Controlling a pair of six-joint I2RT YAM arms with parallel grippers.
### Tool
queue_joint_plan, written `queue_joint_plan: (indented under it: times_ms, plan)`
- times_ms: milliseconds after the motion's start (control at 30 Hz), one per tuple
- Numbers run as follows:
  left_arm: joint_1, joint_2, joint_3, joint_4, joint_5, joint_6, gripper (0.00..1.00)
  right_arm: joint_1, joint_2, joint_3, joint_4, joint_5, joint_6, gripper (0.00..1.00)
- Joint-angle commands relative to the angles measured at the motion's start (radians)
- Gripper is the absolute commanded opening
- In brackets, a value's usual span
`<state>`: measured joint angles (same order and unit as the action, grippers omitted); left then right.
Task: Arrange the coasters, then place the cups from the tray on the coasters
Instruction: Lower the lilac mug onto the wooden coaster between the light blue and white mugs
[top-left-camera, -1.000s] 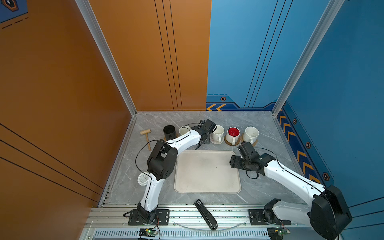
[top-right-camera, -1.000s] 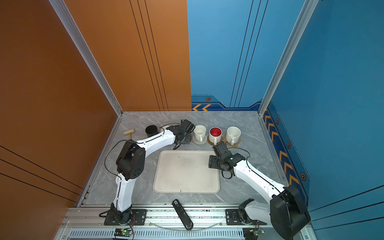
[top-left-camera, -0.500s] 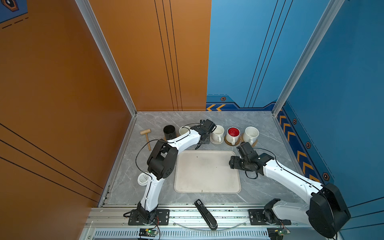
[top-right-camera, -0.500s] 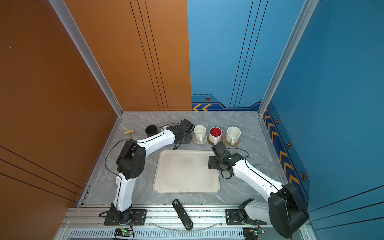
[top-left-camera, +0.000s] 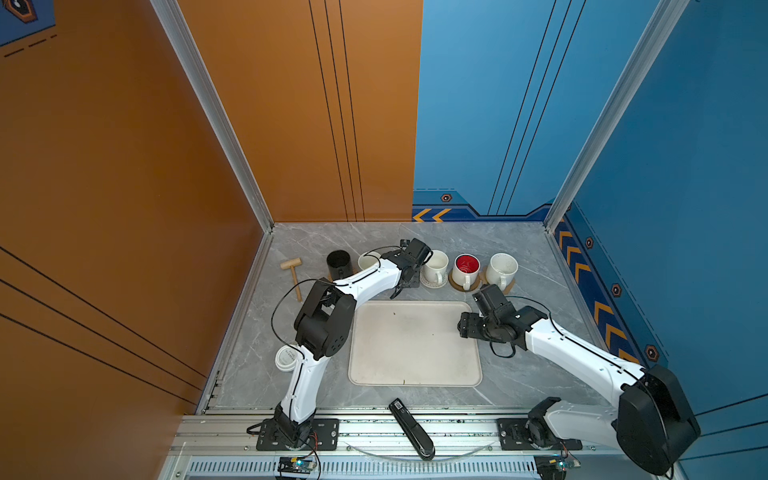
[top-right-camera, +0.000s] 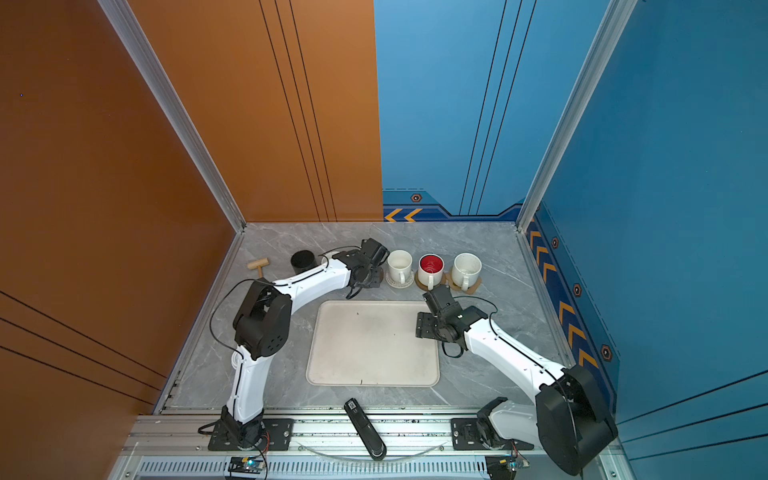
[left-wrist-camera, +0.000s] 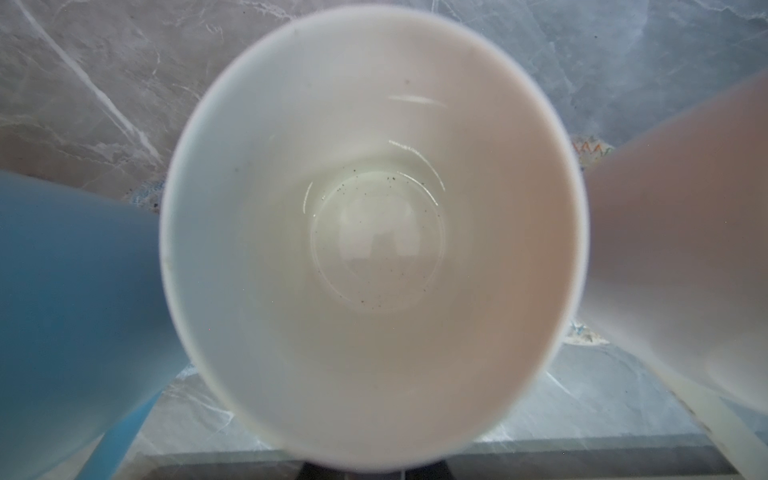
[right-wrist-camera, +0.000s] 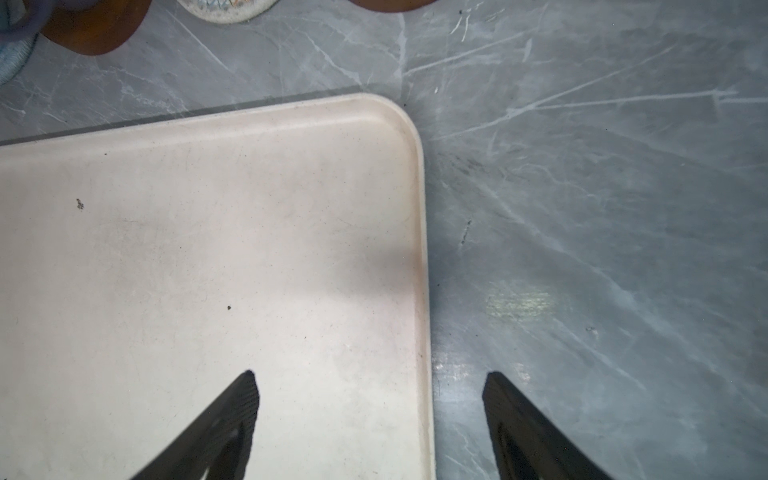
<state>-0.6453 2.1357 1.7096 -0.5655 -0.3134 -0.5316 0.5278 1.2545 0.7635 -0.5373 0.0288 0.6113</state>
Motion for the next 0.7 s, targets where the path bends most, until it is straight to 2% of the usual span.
queue_joint_plan:
  times_ms: [0, 167, 667]
  plan:
    - [0.014, 0.003, 0.007, 0.034, 0.005, -0.015, 0.21, 0.008, 0.012, 0.003, 0.020, -0.006, 0.019, 0.83]
    - [0.015, -0.005, 0.002, 0.035, 0.004, -0.016, 0.32, 0.009, 0.013, 0.000, 0.020, -0.006, 0.021, 0.83]
    - [0.012, -0.061, -0.022, 0.035, -0.010, -0.016, 0.38, 0.012, 0.010, 0.002, 0.023, -0.009, 0.019, 0.83]
